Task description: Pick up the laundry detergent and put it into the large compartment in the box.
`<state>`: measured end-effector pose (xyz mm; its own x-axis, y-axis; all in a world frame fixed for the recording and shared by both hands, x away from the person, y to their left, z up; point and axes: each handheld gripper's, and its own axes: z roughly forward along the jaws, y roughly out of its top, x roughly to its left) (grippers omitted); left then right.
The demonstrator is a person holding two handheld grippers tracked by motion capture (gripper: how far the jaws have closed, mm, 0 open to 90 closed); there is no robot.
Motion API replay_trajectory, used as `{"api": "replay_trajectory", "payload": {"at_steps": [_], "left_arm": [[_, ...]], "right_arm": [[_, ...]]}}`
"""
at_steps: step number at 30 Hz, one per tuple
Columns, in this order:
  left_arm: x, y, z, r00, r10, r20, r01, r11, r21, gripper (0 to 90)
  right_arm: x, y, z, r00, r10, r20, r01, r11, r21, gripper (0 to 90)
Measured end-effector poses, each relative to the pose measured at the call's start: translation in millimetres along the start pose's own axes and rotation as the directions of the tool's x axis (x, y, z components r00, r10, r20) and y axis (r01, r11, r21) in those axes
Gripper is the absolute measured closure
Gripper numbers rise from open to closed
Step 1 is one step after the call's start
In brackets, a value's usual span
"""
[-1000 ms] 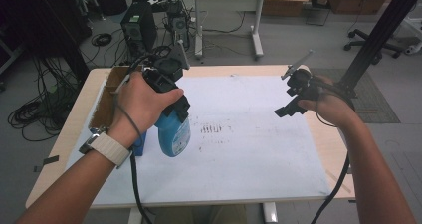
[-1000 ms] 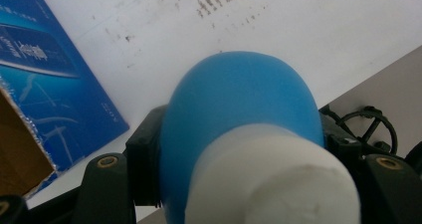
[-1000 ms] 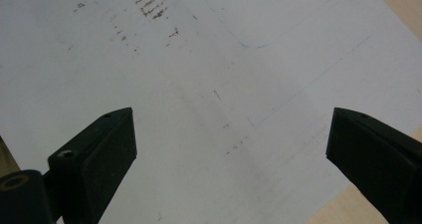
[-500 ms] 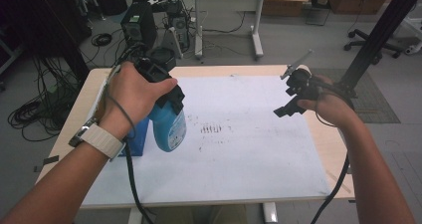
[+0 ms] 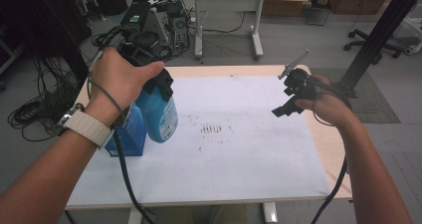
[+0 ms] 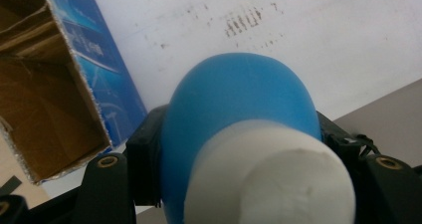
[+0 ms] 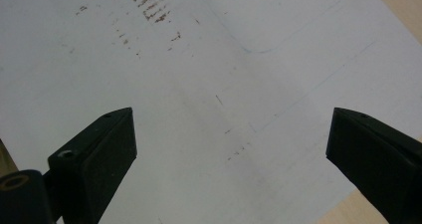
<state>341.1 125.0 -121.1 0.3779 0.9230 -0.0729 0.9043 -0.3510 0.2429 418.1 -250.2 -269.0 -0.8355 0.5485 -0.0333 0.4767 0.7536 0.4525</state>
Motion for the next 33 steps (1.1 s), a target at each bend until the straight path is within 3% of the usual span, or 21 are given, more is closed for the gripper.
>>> {"api": "replay_trajectory", "payload": {"at_steps": [13, 33], "left_arm": [[19.4, 3.3, -15.4, 0.9984, -0.056, -0.011, 0.056, 0.9983, -0.013, 37.2], [46.2, 10.2, -38.0, 0.9897, -0.137, -0.040, 0.136, 0.9901, -0.034, 37.2]], "right_arm": [[-1.7, 0.7, 1.7, 1.0000, 0.002, -0.003, -0.002, 1.000, 0.005, 5.8], [-3.8, 1.5, 4.4, 1.0000, 0.004, -0.003, -0.004, 1.000, 0.014, 5.8]]}}
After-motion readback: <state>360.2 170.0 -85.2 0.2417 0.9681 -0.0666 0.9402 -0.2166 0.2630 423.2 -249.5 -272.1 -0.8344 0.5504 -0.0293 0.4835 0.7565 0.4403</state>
